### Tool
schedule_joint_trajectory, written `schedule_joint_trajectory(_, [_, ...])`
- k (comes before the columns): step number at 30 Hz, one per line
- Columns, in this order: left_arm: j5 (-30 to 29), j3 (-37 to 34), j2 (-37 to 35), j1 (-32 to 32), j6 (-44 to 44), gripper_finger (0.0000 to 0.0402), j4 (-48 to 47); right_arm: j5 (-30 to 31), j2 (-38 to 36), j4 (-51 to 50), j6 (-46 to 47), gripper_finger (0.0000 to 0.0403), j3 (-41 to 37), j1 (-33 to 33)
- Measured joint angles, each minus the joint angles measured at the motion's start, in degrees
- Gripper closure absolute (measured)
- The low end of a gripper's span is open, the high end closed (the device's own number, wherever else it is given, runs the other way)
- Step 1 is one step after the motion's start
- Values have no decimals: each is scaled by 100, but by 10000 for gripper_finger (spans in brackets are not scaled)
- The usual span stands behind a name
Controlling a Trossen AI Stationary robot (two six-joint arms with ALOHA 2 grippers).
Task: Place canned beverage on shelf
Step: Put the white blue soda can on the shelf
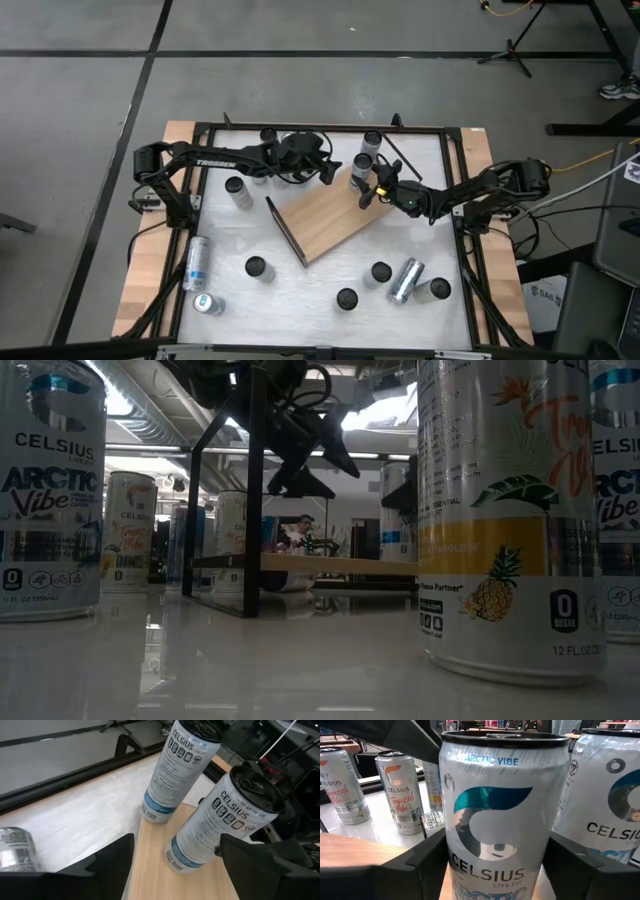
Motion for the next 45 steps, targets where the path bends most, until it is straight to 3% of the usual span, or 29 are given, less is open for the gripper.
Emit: schedule_joint_trajectory(45, [-3,0,0,-33,-5,114,-15,-44,2,-28,9,118,0,7])
